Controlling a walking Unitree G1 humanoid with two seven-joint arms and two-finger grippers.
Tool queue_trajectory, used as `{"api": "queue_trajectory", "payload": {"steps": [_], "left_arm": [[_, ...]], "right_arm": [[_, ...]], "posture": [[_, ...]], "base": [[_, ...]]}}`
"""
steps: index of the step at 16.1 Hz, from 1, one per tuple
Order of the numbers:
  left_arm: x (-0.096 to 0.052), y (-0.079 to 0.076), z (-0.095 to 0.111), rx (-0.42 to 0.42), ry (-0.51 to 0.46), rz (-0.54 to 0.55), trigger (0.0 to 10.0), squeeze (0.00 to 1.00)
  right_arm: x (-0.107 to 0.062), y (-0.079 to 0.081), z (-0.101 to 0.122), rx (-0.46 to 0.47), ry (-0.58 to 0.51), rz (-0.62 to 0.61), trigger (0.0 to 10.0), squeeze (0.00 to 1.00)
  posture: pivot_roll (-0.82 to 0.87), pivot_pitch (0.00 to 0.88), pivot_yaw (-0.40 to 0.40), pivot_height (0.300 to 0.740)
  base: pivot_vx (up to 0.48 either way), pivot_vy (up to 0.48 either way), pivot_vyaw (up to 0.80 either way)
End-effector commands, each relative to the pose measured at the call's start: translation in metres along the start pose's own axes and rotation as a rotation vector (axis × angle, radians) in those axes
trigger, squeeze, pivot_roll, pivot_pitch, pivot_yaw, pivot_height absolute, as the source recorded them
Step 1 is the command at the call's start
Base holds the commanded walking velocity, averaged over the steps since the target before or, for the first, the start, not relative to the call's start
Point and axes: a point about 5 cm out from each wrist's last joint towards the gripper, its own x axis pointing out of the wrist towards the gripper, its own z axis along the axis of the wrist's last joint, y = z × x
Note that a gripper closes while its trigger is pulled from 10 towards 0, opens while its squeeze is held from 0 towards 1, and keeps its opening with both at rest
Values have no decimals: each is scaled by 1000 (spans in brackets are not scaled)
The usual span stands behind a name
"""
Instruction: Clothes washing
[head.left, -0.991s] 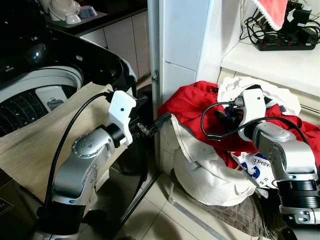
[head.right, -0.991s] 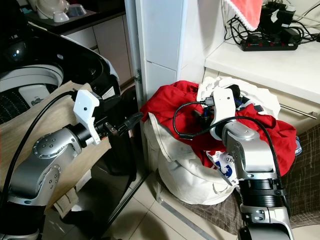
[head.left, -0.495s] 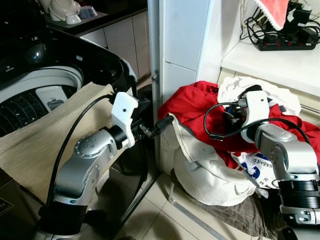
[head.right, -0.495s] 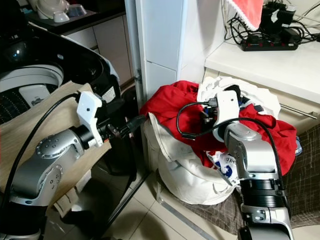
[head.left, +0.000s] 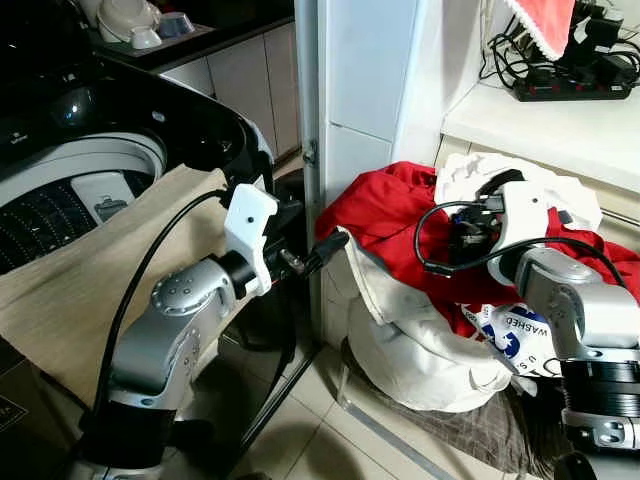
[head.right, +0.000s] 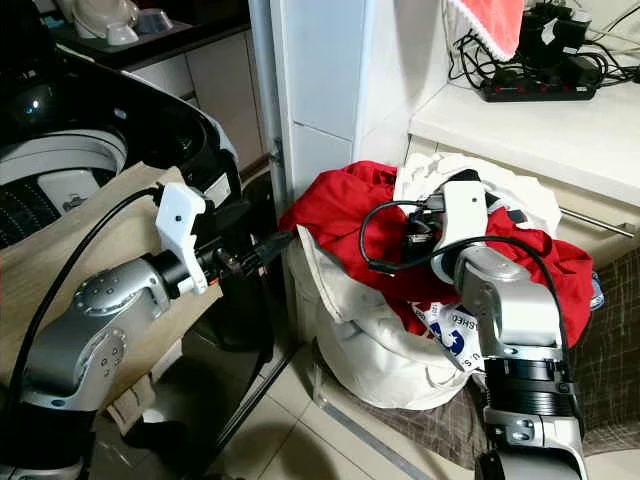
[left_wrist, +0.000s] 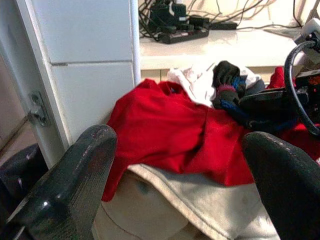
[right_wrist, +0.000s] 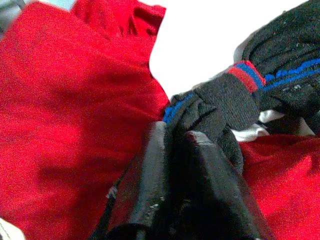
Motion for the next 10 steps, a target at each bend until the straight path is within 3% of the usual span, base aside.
{"api": "queue_trajectory", "payload": {"steps": [1, 4, 7, 10], "left_arm": [[2, 3, 6, 27, -13, 17, 10000, 0], [6, 4, 10, 32, -47, 47, 10000, 0], [11, 4, 20, 42, -97, 51, 10000, 0], [23, -5, 34, 46, -169, -3, 10000, 0]], "right_arm": [[-4, 2, 8, 30, -38, 31, 0, 0], [-21, 1, 27, 111, -119, 131, 0, 0], [-36, 5, 53, 133, -196, 244, 0, 0], [-59, 26, 92, 183, -311, 510, 0, 0]], "posture": [[-106, 0, 58, 740], [-112, 0, 58, 740], [-117, 0, 57, 740], [-124, 0, 55, 740]], "base": [[0, 0, 0], [0, 0, 0], [0, 0, 0], [0, 0, 0]]}}
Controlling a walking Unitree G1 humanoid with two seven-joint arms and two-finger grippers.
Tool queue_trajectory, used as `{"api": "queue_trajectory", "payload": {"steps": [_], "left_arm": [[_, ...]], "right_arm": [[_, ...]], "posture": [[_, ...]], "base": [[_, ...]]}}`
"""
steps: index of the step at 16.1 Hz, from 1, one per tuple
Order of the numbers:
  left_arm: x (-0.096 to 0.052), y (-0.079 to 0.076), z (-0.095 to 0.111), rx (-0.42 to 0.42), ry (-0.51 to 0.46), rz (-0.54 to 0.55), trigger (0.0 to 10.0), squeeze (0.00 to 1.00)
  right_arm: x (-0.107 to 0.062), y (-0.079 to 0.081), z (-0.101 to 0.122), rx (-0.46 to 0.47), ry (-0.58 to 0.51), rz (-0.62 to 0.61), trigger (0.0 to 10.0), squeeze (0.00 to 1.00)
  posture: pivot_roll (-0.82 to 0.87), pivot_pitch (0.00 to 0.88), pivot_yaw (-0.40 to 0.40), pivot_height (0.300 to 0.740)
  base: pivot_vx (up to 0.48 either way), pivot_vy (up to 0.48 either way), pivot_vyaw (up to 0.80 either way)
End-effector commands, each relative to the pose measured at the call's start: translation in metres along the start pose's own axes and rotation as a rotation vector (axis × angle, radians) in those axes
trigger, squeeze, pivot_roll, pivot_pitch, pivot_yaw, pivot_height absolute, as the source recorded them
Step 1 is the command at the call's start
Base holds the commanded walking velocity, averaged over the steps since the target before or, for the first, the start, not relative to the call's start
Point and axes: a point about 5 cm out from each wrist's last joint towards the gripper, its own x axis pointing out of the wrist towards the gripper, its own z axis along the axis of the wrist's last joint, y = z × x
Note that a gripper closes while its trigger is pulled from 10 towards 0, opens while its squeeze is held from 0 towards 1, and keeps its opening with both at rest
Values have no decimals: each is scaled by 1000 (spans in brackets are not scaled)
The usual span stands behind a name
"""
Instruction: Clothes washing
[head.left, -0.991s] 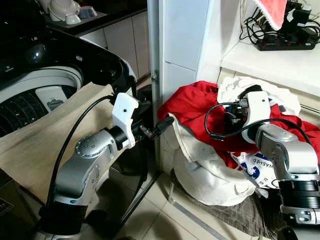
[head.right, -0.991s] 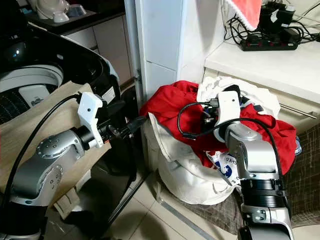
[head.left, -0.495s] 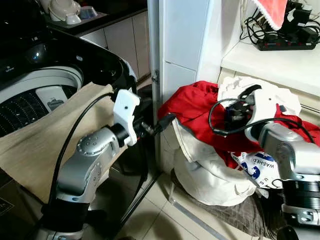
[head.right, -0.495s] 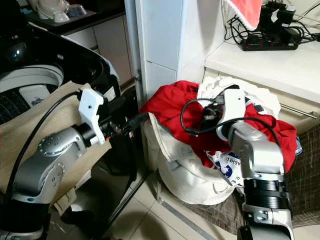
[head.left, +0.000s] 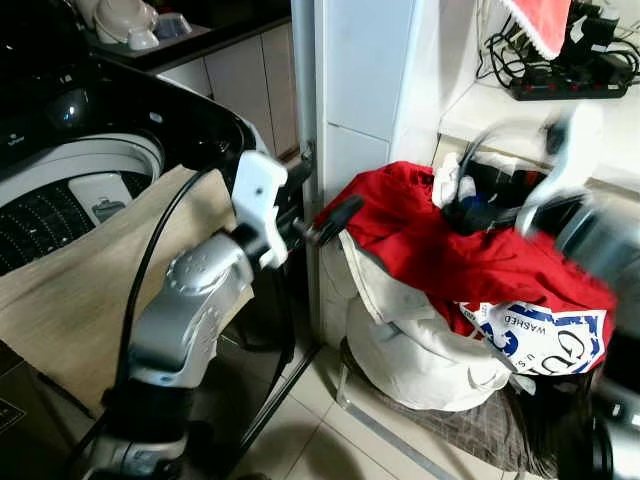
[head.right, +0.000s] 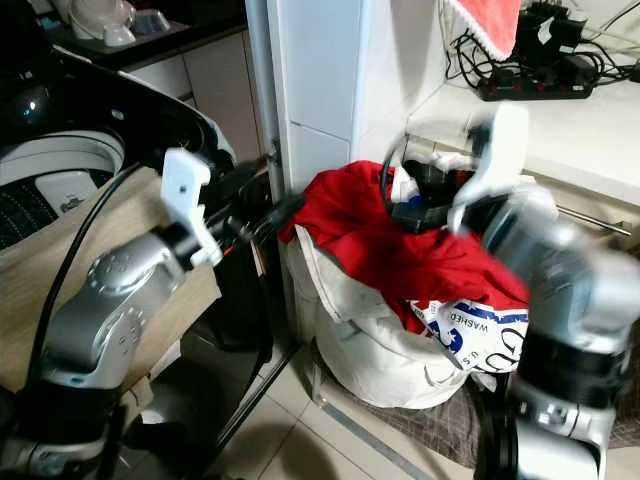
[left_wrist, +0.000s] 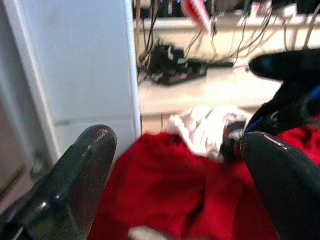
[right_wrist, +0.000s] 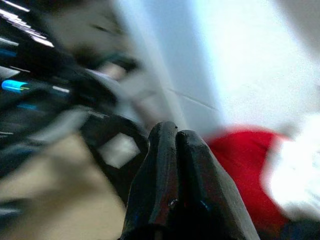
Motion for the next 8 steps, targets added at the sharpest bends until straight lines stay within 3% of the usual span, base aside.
{"api": "queue_trajectory", "payload": {"steps": [1, 2, 4, 5, 8], "left_arm": [[6, -4, 4, -4, -24, -32, 10000, 1000], [15, -16, 12, -49, -77, -108, 10000, 1000], [19, -21, 14, -61, -100, -144, 10000, 1000], [24, -28, 18, -134, -143, -180, 10000, 1000], [32, -34, 17, -183, -160, -184, 10000, 1000]], "right_arm": [[-1, 13, 8, 32, -16, 110, 0, 0], [2, 23, 17, 97, -51, 214, 0, 0], [4, 24, 21, 144, -69, 241, 0, 0], [8, 28, 28, 234, -100, 298, 0, 0], [11, 33, 29, 293, -103, 337, 0, 0]], "posture": [[-124, 0, 55, 740], [-131, 0, 44, 740], [-131, 0, 44, 740], [-134, 0, 38, 740], [-134, 0, 28, 740]], "base": [[0, 0, 0], [0, 0, 0], [0, 0, 0], [0, 0, 0], [0, 0, 0]]}}
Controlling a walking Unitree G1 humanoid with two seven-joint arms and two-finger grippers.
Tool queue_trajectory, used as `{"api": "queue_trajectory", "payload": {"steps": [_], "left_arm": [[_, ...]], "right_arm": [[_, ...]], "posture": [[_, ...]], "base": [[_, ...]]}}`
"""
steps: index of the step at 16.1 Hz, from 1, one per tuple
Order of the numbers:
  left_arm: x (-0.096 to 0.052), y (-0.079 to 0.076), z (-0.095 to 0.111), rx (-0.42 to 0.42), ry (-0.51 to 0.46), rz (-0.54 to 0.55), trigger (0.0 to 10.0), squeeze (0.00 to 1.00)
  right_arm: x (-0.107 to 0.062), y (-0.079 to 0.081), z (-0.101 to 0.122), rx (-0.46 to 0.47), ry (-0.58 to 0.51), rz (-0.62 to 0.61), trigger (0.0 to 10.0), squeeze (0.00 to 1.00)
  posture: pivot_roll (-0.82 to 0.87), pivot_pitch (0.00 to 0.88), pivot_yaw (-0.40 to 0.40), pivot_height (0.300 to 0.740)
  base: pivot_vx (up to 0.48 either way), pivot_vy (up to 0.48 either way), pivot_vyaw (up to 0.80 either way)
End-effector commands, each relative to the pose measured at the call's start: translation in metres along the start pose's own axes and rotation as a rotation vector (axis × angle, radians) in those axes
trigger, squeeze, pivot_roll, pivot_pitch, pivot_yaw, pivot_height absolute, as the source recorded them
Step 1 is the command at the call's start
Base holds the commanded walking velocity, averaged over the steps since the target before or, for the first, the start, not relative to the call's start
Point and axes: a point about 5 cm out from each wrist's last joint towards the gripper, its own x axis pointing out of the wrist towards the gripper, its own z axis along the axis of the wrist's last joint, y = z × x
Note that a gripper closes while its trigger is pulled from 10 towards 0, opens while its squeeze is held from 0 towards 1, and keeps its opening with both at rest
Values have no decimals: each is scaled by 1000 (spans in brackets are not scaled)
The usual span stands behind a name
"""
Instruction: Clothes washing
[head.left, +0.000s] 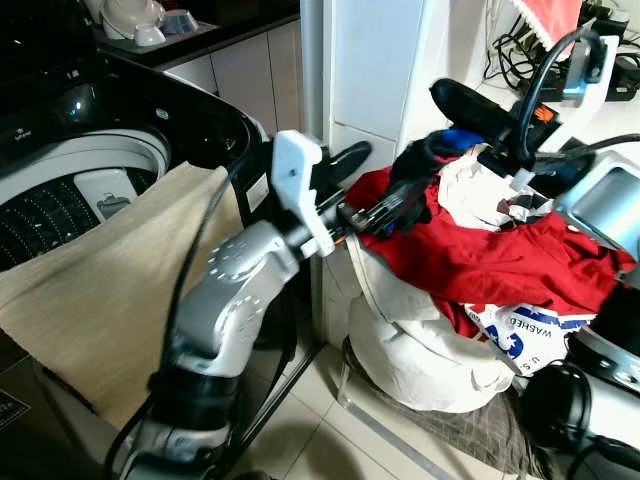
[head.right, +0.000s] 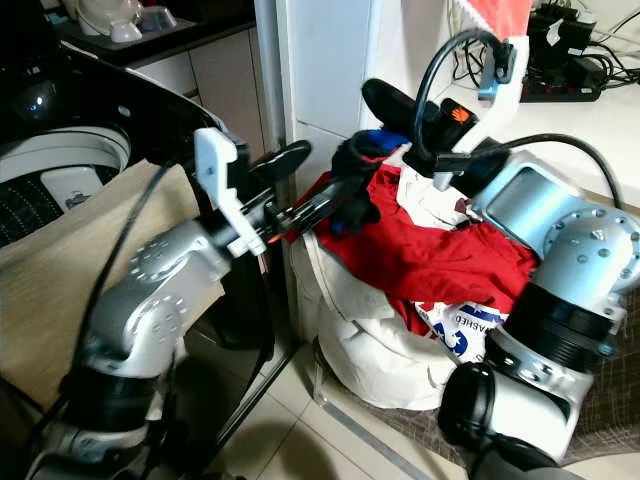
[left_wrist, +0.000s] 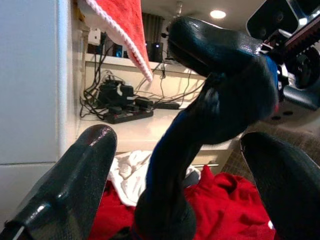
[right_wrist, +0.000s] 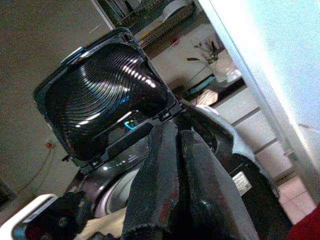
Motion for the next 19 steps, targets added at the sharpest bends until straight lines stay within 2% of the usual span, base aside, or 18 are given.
{"api": "queue_trajectory", "payload": {"steps": [1, 2, 3, 4, 7, 8, 9, 10, 16, 19], "left_arm": [[3, 1, 1, 6, -8, 4, 10000, 1000], [4, -1, -2, 15, 0, 2, 10000, 1000], [6, -3, -6, 27, 6, -7, 10000, 208], [9, -7, -7, 36, -1, -25, 10000, 0], [14, -11, -7, 38, -43, -50, 10000, 0], [14, -12, -6, 32, -49, -52, 4902, 0], [15, -12, -6, 28, -56, -53, 4078, 0], [15, -12, -4, 19, -77, -53, 0, 0], [14, -12, -5, -30, -77, -74, 0, 0], [17, -9, -3, -66, -75, -31, 0, 0]], "right_arm": [[2, 4, 2, 8, 4, 20, 0, 0], [4, 6, 1, 19, 5, 30, 0, 0], [5, 8, 0, 32, 4, 41, 0, 0], [7, 10, 0, 45, 4, 46, 0, 0], [7, 13, 0, 58, -1, 50, 0, 0], [8, 13, -1, 57, 2, 47, 0, 0], [8, 13, -2, 57, 4, 44, 0, 0], [8, 13, -3, 59, 6, 39, 0, 0], [9, 13, -7, 60, 16, 25, 0, 0], [11, 15, -9, 63, 20, 32, 0, 0]], "posture": [[-134, 0, 28, 740], [-137, 0, 22, 740], [-137, 0, 22, 740], [-139, 0, 26, 740], [-140, 0, 30, 740], [-140, 0, 33, 740], [-140, 0, 33, 740], [-140, 0, 34, 740], [-128, 0, 34, 740], [-123, 0, 34, 740]], "base": [[0, 0, 0], [0, 0, 0], [0, 0, 0], [0, 0, 0], [0, 0, 0], [0, 0, 0], [0, 0, 0], [0, 0, 0], [0, 0, 0], [0, 0, 0]]}}
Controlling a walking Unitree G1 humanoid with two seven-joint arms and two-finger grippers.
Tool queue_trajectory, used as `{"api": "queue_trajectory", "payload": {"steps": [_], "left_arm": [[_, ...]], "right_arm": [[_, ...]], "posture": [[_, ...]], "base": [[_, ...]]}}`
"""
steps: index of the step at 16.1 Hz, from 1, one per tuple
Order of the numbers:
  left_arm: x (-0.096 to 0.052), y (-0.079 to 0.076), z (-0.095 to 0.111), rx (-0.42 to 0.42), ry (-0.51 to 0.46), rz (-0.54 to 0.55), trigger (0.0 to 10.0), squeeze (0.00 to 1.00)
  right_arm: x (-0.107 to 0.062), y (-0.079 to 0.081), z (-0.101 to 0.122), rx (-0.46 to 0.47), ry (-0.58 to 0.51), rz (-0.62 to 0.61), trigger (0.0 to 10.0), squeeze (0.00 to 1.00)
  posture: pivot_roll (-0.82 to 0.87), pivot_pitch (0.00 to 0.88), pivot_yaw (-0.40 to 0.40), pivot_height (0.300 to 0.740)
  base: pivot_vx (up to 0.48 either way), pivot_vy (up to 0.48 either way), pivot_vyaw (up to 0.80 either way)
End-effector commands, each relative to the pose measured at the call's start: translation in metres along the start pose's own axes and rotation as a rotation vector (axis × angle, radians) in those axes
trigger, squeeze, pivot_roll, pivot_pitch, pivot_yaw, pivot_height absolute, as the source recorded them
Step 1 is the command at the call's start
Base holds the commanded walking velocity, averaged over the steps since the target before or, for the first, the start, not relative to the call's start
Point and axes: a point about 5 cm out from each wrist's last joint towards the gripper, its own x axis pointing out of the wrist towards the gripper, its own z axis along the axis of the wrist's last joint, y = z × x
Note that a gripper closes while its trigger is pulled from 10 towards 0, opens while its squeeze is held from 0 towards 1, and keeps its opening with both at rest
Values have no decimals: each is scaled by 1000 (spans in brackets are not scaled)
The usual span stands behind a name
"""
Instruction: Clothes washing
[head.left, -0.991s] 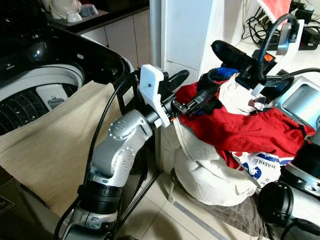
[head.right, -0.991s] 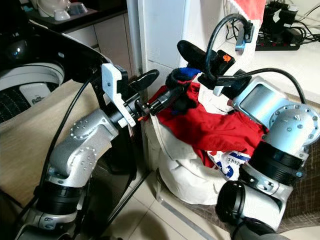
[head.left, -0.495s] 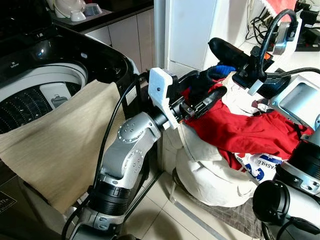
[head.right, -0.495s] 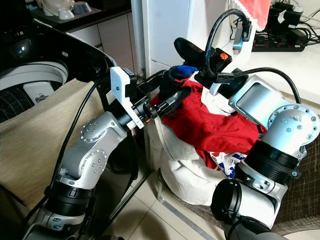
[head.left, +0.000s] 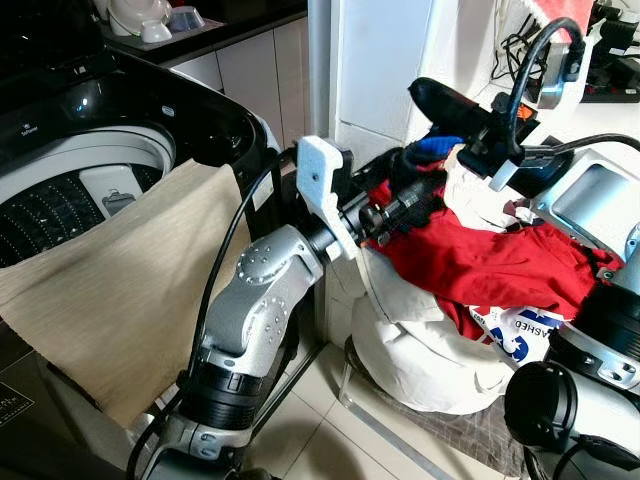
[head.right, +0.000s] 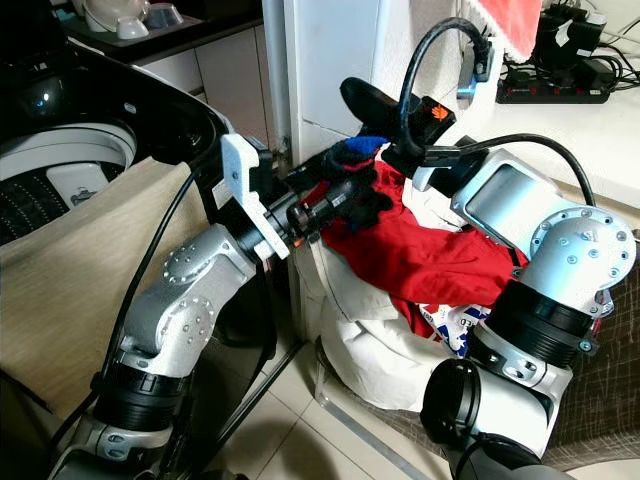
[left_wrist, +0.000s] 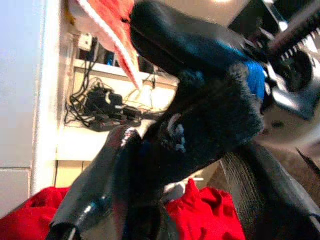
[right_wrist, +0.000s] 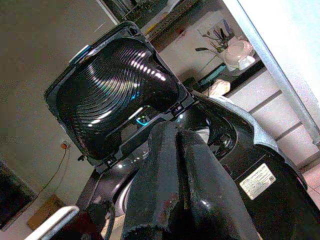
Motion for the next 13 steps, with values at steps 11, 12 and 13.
{"api": "queue_trajectory", "payload": {"steps": [11, 12, 13], "left_arm": [[0, -3, 5, 6, -14, -62, 0, 0], [0, -2, 5, 14, -19, -52, 0, 0], [0, 2, 6, 25, -22, -20, 0, 0]], "right_arm": [[1, 5, -1, -36, -15, 11, 0, 0], [1, 5, -1, -60, -16, 6, 1647, 290], [0, 5, -1, -79, -16, -6, 8980, 1000]], "posture": [[-120, 0, 40, 740], [-120, 0, 41, 740], [-121, 0, 43, 740]], "base": [[0, 0, 0], [0, 0, 0], [0, 0, 0]]}}
